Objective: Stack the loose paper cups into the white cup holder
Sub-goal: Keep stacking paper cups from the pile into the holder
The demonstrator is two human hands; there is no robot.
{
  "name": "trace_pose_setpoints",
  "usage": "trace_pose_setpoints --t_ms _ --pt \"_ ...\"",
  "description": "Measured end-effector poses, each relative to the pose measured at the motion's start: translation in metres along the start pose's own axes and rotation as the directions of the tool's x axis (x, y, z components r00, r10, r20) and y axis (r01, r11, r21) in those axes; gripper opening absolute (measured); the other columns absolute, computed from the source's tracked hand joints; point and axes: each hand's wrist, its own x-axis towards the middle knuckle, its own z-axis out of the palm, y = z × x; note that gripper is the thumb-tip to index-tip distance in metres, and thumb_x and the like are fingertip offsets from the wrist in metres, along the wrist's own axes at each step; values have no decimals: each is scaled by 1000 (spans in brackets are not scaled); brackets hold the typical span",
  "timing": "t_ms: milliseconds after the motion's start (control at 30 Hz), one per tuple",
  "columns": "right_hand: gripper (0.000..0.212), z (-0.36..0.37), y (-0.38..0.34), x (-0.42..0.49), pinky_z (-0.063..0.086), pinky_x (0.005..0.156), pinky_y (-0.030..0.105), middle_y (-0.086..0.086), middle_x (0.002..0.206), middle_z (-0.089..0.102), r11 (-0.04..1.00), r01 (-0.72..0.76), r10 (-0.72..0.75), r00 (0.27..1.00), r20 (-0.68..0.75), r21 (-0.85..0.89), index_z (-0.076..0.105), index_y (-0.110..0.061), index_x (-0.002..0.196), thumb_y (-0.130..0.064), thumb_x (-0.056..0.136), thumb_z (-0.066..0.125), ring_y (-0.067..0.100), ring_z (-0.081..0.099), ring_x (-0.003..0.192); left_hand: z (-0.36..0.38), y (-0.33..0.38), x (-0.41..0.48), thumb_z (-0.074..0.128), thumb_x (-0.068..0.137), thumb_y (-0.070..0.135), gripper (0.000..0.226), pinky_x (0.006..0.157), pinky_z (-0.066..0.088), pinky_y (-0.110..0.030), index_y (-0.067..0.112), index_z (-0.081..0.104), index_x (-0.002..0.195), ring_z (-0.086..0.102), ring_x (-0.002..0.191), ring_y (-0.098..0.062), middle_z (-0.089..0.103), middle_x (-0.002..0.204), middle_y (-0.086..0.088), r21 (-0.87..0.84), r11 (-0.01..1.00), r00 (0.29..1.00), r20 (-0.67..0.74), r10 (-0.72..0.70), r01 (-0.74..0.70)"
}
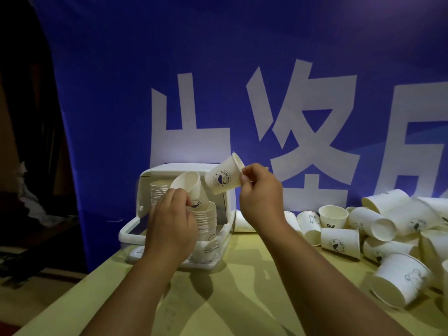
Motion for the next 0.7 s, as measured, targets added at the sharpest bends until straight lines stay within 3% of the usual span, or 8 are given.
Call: trace_pose_setpoints --t_ms 200,333,600,700 --pt "8 11 12 -1 43 72 7 -4 106 60 1000 13 -13 1000 -8 -2 60 -22 107 -21 99 58 12 58 96 8 -7 0 56 90 25 21 96 37 -41 31 37 95 44 93 -15 48 99 9 121 993 993 114 -1 -13" --pt "9 12 12 -2 39 66 5 -6 105 57 999 30 -30 1000 3 -15 60 -21 108 -21 100 57 10 56 95 13 -4 -1 52 95 42 25 107 28 -44 35 30 104 38 109 -14 43 114 10 182 983 983 179 -34 1" --pt "8 10 8 -3 36 64 3 -9 103 52 998 61 -61 998 -7 9 55 -26 103 -18 100 57 9 53 92 11 1 2 52 95 49 28 109 26 -45 33 30 100 38 111 -18 42 109 8 250 968 986 159 -56 15" --pt "10 11 7 -4 36 65 2 -9 103 52 997 72 -72 997 5 5 54 -27 102 -18 100 57 9 53 93 12 9 -2 51 96 52 35 109 29 -45 36 25 112 17 110 -14 27 113 6 219 974 975 197 -99 54"
